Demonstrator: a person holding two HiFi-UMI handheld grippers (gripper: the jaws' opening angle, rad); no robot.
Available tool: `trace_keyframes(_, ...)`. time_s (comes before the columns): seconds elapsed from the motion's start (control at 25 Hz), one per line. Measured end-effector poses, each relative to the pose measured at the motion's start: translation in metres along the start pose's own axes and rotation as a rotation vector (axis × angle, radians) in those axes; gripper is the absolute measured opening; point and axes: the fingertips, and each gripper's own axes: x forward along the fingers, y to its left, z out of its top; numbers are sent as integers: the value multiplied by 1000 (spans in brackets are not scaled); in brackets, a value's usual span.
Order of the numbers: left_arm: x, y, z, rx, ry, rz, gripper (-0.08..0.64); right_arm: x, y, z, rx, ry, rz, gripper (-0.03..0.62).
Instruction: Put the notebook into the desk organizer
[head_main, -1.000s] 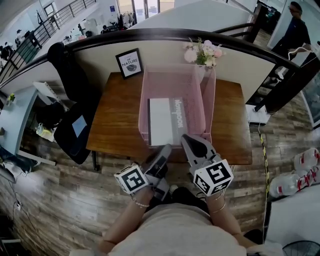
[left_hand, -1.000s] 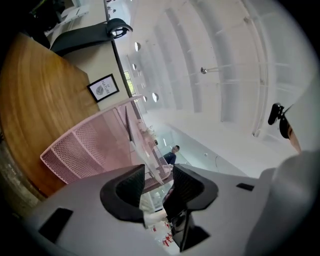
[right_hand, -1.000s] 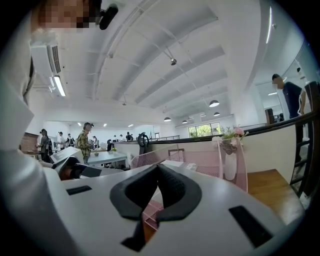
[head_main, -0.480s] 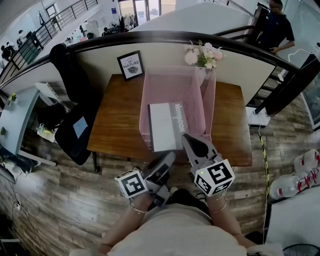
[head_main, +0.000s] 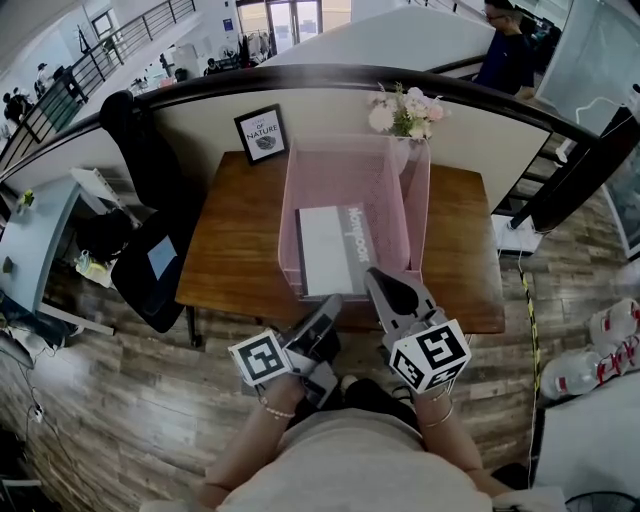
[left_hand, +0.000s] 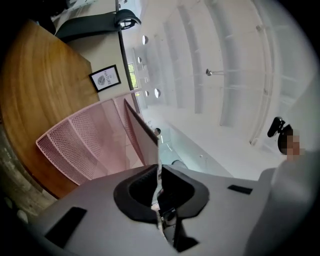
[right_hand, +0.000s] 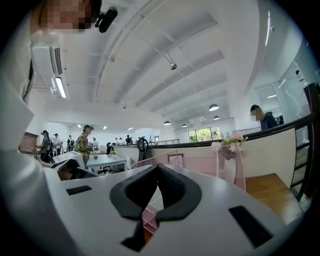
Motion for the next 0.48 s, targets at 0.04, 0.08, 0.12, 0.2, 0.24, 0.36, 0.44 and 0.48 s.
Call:
trace_keyframes(0.04, 2, 2, 2, -6, -3, -4, 9, 0, 0, -1, 1, 2, 0, 12)
trace_keyframes(0.08, 5, 4, 4, -8, -5, -5, 8, 0, 0, -2, 1, 3, -1, 12)
trace_keyframes(0.12, 7, 6, 5, -12, -9, -3, 8, 0, 0, -2, 2, 4, -1, 12)
trace_keyframes(0.2, 11, 10, 8, -29, -28, 6, 7, -1, 0, -3, 4, 5, -3, 12)
trace_keyframes(0.24, 12, 11, 10, -38, -42, 6, 8, -1, 0, -3, 5, 6, -3, 12)
trace_keyframes(0.36, 18, 14, 17, -41, -61, -1, 6, -2, -1, -3, 5, 7, -7, 12)
trace_keyframes(0.44, 22, 17, 19, -43, -59, -2, 8, -1, -3, -4, 6, 7, -10, 12)
trace_keyframes(0.48, 24, 18, 19, -51, -60, -5, 8, -1, -3, -4, 6, 7, -11, 12)
